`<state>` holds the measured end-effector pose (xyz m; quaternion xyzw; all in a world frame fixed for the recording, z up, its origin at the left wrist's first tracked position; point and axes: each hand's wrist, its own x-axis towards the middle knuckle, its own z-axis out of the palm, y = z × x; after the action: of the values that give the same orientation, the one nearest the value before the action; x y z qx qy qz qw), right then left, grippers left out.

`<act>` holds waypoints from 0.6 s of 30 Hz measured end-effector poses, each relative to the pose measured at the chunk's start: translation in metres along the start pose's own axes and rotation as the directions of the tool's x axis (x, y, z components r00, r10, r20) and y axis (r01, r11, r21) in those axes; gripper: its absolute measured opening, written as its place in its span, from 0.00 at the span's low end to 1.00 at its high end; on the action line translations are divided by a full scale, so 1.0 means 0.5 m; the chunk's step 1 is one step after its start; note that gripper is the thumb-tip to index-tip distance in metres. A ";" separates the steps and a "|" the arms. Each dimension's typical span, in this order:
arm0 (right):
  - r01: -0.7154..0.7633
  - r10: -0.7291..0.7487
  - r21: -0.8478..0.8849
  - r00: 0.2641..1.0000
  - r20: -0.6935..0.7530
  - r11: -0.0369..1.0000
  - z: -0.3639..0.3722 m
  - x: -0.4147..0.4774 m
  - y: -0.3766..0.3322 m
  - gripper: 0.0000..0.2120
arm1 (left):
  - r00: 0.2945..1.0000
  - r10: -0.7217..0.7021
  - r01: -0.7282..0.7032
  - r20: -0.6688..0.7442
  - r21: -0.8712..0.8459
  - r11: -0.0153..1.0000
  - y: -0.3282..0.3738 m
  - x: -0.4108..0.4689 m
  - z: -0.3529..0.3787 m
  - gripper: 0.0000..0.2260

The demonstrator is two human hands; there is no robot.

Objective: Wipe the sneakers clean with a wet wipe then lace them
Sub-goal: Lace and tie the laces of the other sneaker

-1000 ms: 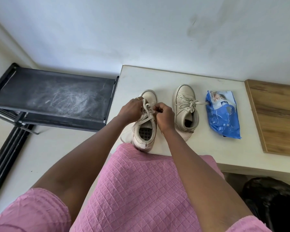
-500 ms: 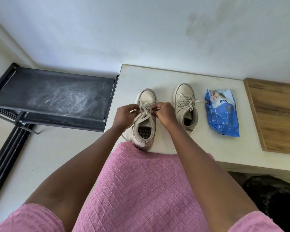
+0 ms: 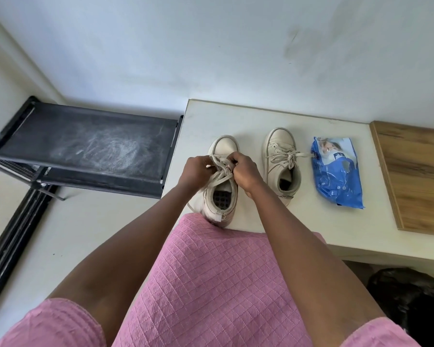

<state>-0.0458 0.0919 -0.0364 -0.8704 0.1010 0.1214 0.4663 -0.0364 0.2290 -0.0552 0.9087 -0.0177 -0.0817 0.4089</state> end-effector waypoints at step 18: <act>-0.055 0.056 0.370 0.998 0.006 0.927 -0.017 -0.020 0.060 0.16 | 0.996 -0.064 0.046 -0.055 -0.277 0.960 -0.029 -0.019 -0.001 0.07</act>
<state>-0.0629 0.0690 -0.0523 -0.7639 0.1477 0.1112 0.6183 -0.0464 0.2400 -0.0645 0.8452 0.0320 -0.0660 0.5294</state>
